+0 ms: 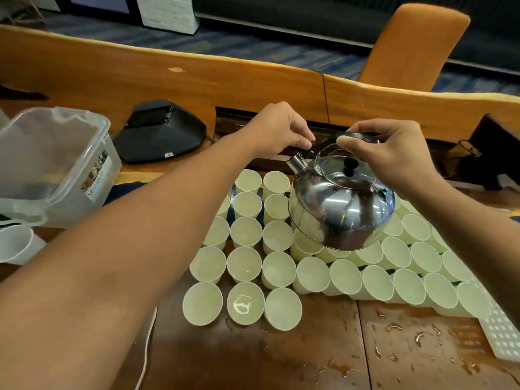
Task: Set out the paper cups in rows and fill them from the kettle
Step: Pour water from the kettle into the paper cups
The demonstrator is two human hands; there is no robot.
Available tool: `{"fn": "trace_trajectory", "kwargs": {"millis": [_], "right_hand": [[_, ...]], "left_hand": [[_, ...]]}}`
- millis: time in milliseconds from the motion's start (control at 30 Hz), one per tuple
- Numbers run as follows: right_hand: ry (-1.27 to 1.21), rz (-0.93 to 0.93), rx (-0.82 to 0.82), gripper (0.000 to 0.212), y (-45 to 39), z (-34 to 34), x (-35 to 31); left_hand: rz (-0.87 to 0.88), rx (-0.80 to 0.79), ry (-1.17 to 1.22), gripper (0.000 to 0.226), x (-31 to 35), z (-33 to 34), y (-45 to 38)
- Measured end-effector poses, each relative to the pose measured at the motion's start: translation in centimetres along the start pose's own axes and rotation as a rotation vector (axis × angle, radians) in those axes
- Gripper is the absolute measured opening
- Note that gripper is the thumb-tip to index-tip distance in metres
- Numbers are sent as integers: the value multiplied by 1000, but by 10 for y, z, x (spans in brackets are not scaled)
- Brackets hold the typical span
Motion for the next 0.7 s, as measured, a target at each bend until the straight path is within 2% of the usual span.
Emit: {"fn": "trace_trajectory", "kwargs": {"millis": [700], "right_hand": [[101,49,-92,23,-49,17,27]], "left_hand": [[-98,-54,200,13,-55,20,-42]]}}
Point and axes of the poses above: each hand's wrist, its own y-axis away from the middle knuckle, its own z-axis out of the palm, x = y × z, the point moved 7 cm from there along -y, towards the middle knuckle, and after that the axes turned 6 degrees about -x, right-handed, at the moved point
